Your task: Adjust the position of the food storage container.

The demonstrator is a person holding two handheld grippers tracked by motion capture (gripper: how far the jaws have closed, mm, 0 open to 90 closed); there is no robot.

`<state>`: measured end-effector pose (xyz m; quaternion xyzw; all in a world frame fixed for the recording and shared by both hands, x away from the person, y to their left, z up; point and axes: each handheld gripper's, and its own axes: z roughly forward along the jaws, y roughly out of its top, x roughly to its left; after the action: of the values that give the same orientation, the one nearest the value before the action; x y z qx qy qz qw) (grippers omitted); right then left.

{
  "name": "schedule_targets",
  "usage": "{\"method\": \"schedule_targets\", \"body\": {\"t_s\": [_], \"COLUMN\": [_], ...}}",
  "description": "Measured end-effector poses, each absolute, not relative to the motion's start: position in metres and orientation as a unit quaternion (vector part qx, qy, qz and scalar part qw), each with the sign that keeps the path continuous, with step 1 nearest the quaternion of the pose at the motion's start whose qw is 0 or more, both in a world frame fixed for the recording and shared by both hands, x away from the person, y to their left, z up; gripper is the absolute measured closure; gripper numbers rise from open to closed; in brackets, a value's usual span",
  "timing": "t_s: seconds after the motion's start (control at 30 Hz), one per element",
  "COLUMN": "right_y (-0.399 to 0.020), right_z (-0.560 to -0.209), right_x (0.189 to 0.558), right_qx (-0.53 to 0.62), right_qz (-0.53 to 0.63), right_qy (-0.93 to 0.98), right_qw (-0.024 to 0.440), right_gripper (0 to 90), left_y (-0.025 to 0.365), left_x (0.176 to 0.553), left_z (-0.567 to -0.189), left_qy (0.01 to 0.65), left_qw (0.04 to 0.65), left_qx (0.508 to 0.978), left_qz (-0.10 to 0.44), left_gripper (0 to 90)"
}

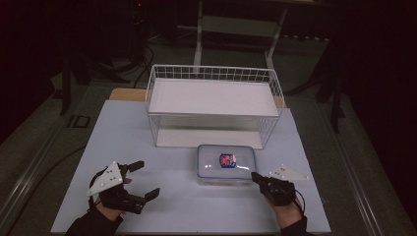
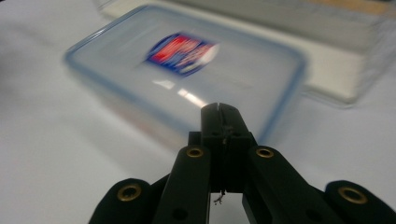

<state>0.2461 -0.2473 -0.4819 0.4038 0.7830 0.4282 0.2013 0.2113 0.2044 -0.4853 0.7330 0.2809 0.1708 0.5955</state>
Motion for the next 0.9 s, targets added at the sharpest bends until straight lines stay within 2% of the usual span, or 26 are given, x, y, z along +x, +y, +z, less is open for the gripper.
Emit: {"method": "schedule_targets", "body": {"t_s": [0.07, 0.33, 0.9], "right_y": [-0.259, -0.265, -0.244], "right_z": [-0.481, -0.494, -0.499], "right_x": [0.262, 0.298, 0.309], "right_qx": [0.421, 0.444, 0.431], "right_qz": [0.416, 0.387, 0.391], "right_qy": [0.775, 0.771, 0.781], "right_qw": [0.223, 0.242, 0.227], "right_gripper": [89.9, 89.9, 90.0], "left_y": [0.204, 0.203, 0.201], "left_x": [0.211, 0.212, 0.212], "left_z": [-0.486, -0.487, -0.487], "left_qy": [0.279, 0.281, 0.280], "left_qw": [0.594, 0.593, 0.591], "left_qx": [0.735, 0.735, 0.738], "left_qz": [0.171, 0.169, 0.167], "left_gripper": [0.0, 0.0, 0.0]}}
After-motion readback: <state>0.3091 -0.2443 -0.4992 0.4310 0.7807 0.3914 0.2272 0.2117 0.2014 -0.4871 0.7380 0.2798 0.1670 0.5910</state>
